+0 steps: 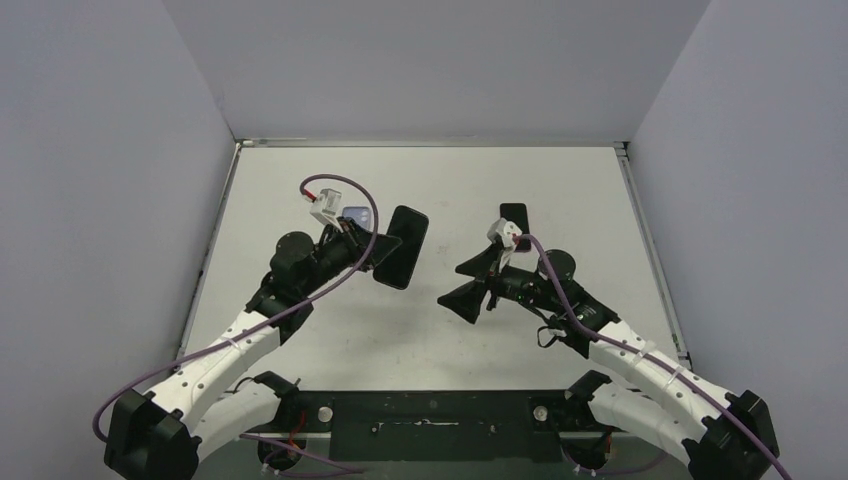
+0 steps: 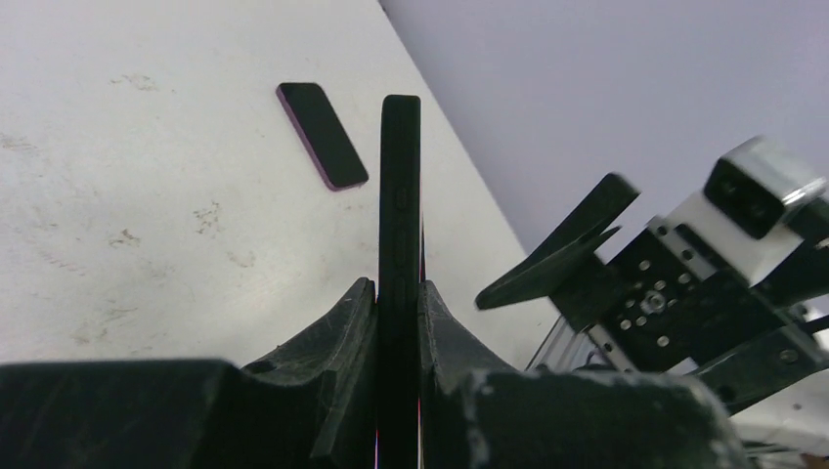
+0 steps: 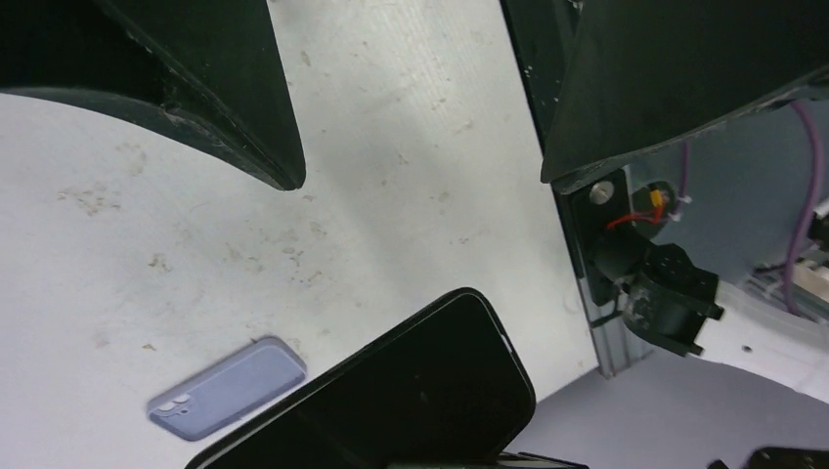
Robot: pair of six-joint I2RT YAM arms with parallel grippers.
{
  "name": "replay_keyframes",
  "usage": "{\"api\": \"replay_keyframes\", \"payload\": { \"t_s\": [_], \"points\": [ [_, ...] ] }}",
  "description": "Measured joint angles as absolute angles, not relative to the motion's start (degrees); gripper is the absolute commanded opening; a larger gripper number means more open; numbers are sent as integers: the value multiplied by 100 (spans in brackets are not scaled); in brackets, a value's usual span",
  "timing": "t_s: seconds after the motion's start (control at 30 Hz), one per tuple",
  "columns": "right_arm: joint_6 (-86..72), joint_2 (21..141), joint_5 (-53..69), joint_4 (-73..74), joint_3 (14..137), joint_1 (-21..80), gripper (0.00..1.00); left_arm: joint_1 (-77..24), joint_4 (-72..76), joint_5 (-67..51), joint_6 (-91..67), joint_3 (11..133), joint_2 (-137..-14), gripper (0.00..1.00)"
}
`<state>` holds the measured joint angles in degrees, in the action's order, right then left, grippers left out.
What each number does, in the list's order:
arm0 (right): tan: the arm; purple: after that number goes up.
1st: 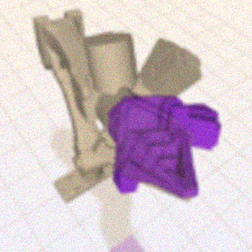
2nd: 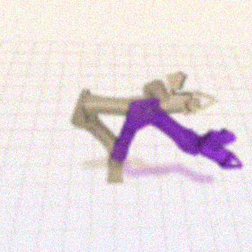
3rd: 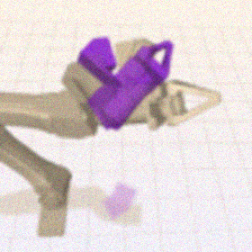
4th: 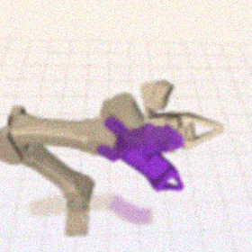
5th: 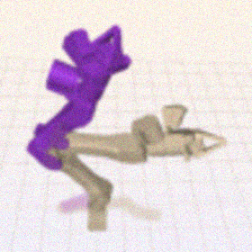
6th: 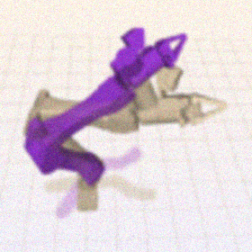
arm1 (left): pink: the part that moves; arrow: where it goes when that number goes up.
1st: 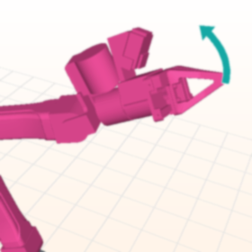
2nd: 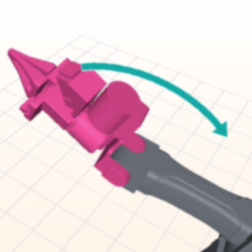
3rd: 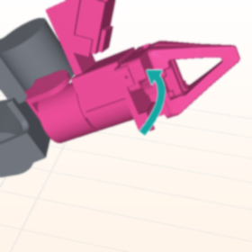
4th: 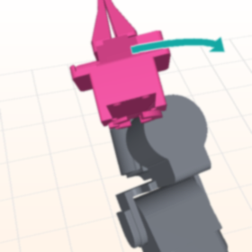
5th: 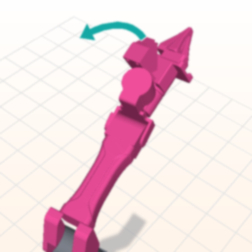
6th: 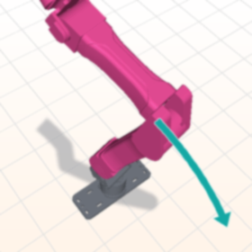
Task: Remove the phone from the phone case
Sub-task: Adjust the phone, then remove the phone case from the phone.
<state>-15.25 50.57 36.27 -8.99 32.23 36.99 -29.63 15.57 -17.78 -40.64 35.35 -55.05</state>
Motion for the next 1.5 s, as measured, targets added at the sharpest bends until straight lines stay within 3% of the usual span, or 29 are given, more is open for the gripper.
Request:
{"api": "replay_keyframes", "payload": {
  "t_s": [0.5, 0.93, 1.1, 1.27, 1.5],
  "points": [
    [-4300, 6563, 4010, -4418, 2749, 4058, 86, -3033, 3127, -1083, -6982, 3120, -5459, 0],
    [-4912, 7019, 4270, -5568, 3183, 4198, 68, -3308, 3479, -899, -7800, 2967, -5492, 0],
    [-4910, 7017, 4368, -5590, 3218, 4165, 52, -3312, 3489, -878, -8003, 2947, -5492, 0],
    [-4827, 7019, 4442, -5513, 3280, 4117, 25, -3339, 3564, -937, -8278, 2947, -5492, 0],
    [-4766, 7019, 4652, -5312, 3406, 4099, 2, -3334, 3712, -998, -8447, 2947, -5487, 0]
  ]
}}
